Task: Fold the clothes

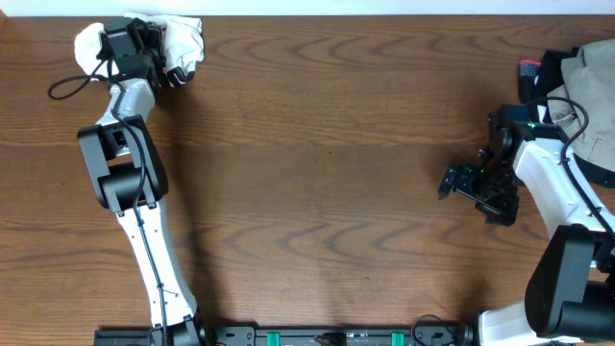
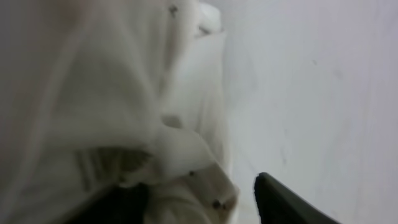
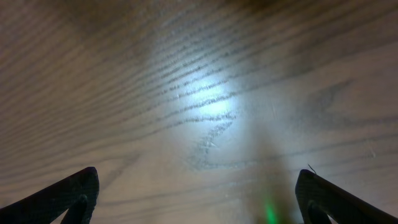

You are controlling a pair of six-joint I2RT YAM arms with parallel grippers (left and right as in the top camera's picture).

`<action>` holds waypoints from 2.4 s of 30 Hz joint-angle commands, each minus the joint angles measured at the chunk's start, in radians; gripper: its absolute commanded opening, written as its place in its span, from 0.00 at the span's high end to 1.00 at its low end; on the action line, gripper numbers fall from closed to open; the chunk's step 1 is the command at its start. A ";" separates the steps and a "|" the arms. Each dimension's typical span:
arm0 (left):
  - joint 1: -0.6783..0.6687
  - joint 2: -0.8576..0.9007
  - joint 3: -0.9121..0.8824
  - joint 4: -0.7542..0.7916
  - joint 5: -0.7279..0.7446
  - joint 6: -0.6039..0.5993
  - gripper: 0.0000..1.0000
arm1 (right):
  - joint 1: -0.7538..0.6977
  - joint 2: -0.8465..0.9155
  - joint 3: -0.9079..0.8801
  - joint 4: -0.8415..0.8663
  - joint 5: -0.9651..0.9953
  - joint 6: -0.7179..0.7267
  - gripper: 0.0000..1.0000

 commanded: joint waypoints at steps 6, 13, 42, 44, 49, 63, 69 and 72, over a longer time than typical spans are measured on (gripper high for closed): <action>0.026 -0.153 -0.021 -0.104 0.163 0.237 0.38 | -0.005 -0.003 0.008 0.056 0.009 -0.010 0.01; 0.022 -0.424 -0.021 -0.338 0.222 0.480 0.37 | -0.005 -0.003 0.008 0.140 0.012 -0.011 0.01; 0.004 -1.524 -0.024 -1.631 0.335 1.026 0.31 | -0.006 -0.670 0.029 0.067 0.009 -0.016 0.01; 0.004 -1.558 -0.024 -1.655 0.335 1.049 0.31 | -0.006 -0.699 0.029 0.065 0.008 -0.016 0.01; 0.004 -1.618 -0.028 -1.666 0.332 1.059 0.31 | -0.005 -0.743 0.029 0.051 0.008 -0.016 0.01; 0.004 -1.722 -0.028 -1.752 0.336 1.153 0.64 | -0.005 -1.032 0.030 -0.072 -0.010 -0.055 0.01; 0.004 -1.737 -0.028 -1.878 0.336 1.214 0.25 | -0.005 -1.201 0.030 -0.148 -0.010 -0.054 0.01; 0.004 -1.738 -0.029 -1.908 0.336 1.213 0.21 | -0.005 -1.262 0.030 -0.174 -0.011 -0.054 0.01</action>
